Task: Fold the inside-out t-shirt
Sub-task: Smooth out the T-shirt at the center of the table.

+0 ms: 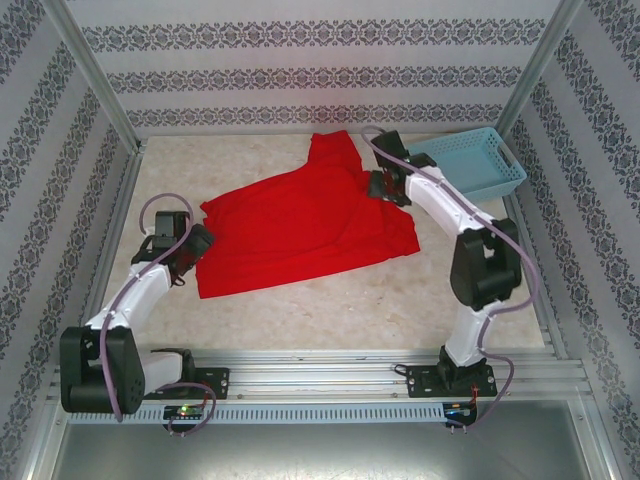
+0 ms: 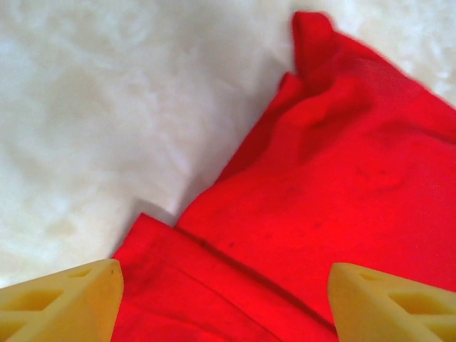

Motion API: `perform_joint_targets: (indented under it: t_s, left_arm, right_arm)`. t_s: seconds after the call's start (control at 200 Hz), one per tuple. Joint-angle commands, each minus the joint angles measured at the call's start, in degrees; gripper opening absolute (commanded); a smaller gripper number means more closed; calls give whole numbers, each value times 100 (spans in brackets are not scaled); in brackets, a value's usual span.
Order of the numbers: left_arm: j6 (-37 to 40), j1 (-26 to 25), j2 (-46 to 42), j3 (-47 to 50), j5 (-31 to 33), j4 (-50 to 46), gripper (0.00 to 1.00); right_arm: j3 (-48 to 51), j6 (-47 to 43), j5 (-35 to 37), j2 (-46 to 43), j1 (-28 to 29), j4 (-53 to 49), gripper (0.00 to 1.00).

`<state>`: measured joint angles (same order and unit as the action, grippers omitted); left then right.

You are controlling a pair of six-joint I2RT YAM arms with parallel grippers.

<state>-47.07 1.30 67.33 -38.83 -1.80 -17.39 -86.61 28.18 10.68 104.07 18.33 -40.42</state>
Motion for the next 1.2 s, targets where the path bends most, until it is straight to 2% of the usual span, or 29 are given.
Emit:
perform_joint_targets:
  t_s: [0.0,0.14,0.245,0.365,0.515,0.605,0.709,0.799,0.939,1.044,1.199]
  left_arm:
    - [440,-615,-441,-111,169,-405,77]
    - [233,-1449,-432,294,56,-125,77]
    - [130,-1570,13,644,-250,513,76]
    - [227,-1556,702,635,-259,740,77]
    - [258,-1345,1018,716,-267,877,78]
    - [246,-1149,947,853,-236,927,78]
    - [290,-969,833,946,-208,901,80]
    - [373,-850,775,956,-154,829,81]
    - [577,-807,687,810,-421,715,83]
    - [671,-809,336,534,-645,473,85]
    - [848,-868,165,-18,-714,166,86]
  right_arm:
    - [997,200,-146,-814,-153,257,60]
    - [2219,466,-1038,-1200,-339,1061,61]
    - [2599,648,-1415,-1003,-408,1441,62]
    - [2791,989,-1735,-595,-627,1715,62]
    - [3040,1297,-1435,-492,-893,1731,62]
    - [3209,1411,-1563,-577,-1060,1864,63]
    - [3280,1518,-1068,-731,-1123,1691,63]
    - [3479,1572,-1008,-879,-1279,1751,62]
    - [3664,1516,-900,-1138,-1376,1699,61]
    - [3675,1389,-650,-1584,-1204,1528,61]
    - [3320,986,-91,-2069,-554,1350,62]
